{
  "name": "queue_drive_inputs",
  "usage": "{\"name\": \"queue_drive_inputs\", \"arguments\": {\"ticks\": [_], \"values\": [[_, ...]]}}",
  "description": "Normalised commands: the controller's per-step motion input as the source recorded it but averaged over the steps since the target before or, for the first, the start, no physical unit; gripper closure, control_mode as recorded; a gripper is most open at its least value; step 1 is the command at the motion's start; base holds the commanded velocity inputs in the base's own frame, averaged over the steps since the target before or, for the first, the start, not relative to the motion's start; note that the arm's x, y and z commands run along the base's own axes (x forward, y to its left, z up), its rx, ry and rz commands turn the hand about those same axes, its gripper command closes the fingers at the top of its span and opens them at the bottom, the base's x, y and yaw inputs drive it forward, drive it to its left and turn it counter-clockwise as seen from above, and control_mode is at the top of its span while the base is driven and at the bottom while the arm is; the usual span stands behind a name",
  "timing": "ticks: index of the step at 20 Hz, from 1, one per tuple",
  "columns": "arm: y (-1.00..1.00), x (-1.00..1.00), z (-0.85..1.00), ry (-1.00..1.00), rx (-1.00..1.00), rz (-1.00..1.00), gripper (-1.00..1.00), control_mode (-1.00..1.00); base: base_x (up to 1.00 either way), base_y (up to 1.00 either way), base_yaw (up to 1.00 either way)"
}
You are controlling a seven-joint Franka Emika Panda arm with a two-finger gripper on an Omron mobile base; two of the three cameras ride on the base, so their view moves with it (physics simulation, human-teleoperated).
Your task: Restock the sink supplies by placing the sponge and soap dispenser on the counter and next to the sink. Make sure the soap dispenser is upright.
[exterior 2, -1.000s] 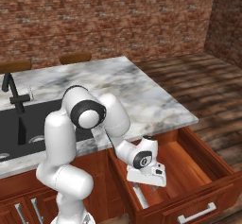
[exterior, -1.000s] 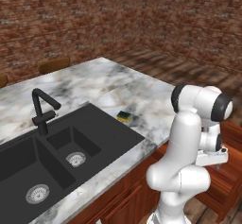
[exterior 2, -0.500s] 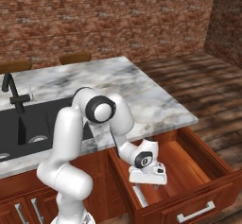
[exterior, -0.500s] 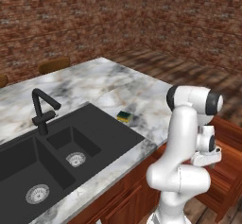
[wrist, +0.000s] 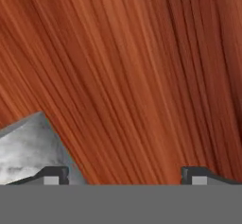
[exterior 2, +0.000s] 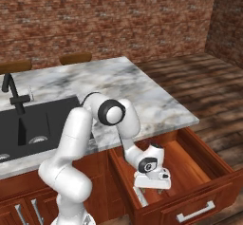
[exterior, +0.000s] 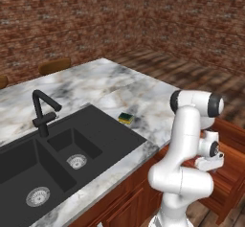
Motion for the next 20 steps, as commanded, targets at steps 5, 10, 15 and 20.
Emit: {"name": "queue_drive_inputs", "arguments": {"ticks": [5, 10, 15, 20], "values": [[-0.45, 0.00, -0.24, -0.01, 0.15, 0.00, -1.00, -1.00, 0.00, 0.00, 0.00], [-0.19, -0.15, 0.00, -0.03, 0.12, 0.00, -1.00, -1.00, 0.00, 0.00, 0.00], [0.00, -0.03, 0.00, 0.00, 0.01, 0.00, -1.00, -1.00, 0.00, 0.00, 0.00], [0.00, 0.00, -0.02, 0.00, 0.03, 0.00, -1.00, -1.00, 0.00, 0.00, 0.00]]}}
